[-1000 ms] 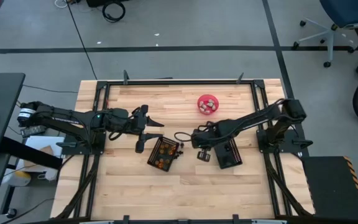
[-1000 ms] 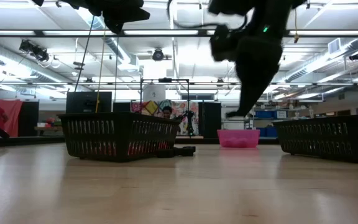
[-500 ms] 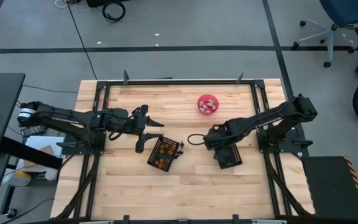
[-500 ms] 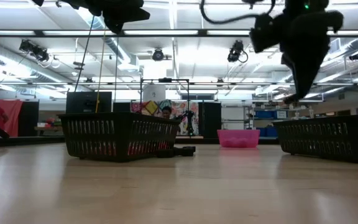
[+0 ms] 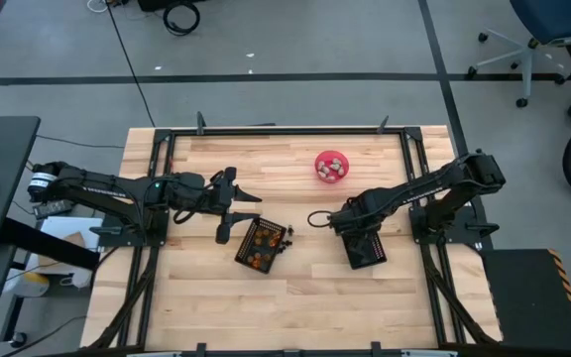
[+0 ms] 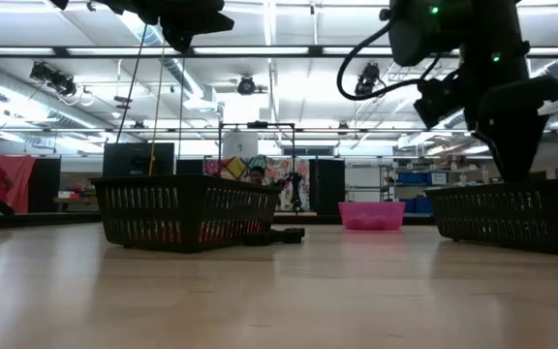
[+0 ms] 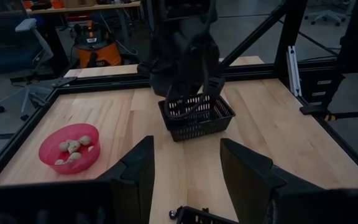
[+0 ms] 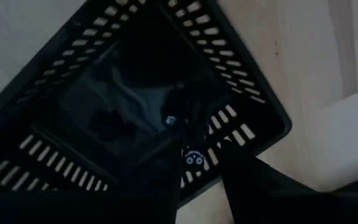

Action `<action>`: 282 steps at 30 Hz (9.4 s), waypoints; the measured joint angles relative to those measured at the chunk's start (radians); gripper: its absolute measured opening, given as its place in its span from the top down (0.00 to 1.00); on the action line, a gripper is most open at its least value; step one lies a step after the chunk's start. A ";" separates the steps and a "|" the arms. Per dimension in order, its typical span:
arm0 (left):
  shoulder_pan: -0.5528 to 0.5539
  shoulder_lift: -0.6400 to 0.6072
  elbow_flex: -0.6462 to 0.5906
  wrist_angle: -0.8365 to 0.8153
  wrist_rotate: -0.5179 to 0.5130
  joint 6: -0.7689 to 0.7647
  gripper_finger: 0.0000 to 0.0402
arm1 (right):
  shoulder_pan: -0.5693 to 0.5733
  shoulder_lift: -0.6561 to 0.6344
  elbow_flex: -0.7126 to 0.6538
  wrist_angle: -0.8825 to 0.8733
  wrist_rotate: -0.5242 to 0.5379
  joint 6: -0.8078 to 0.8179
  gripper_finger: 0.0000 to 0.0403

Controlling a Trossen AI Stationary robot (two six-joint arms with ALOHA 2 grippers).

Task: Sort Halloween decoration
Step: Put the black skeleton toy into the right black bin

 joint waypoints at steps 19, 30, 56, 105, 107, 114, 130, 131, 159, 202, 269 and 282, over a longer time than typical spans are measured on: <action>0.000 0.000 0.000 -0.001 0.000 0.001 0.61 | -0.023 0.000 0.058 -0.011 -0.049 -0.006 0.54; 0.000 0.000 0.000 -0.009 0.000 0.002 0.61 | -0.022 -0.001 0.176 0.140 0.071 -0.201 0.55; 0.000 0.000 0.000 -0.024 0.000 0.008 0.61 | -0.044 0.000 -0.042 0.981 0.196 -0.468 0.54; 0.001 0.003 0.000 -0.016 0.000 0.046 0.61 | -0.122 0.400 0.066 1.073 0.045 -0.513 0.47; 0.001 0.003 0.000 -0.016 0.000 0.046 0.61 | -0.122 0.395 0.065 1.065 0.044 -0.514 0.53; 0.001 0.003 0.000 -0.016 0.000 0.045 0.61 | -0.122 0.383 0.063 1.044 0.043 -0.519 0.68; 0.001 0.003 0.000 -0.017 0.000 0.045 0.61 | -0.122 0.360 0.061 1.003 0.042 -0.519 0.71; 0.001 0.003 0.000 -0.017 0.000 0.045 0.61 | -0.122 0.357 0.060 0.997 0.039 -0.519 0.71; 0.001 0.003 0.000 -0.016 0.000 0.044 0.61 | -0.077 -0.002 0.060 0.376 -0.001 -0.289 0.71; 0.000 0.003 0.000 -0.016 0.000 0.035 0.61 | -0.044 0.002 0.061 0.156 0.026 -0.116 0.41; 0.000 0.002 -0.001 -0.016 0.000 0.037 0.61 | 0.018 0.365 0.061 1.020 0.125 -0.490 0.91; 0.001 0.002 -0.001 -0.017 0.000 0.033 0.61 | 0.017 0.073 0.060 0.545 0.110 -0.385 0.90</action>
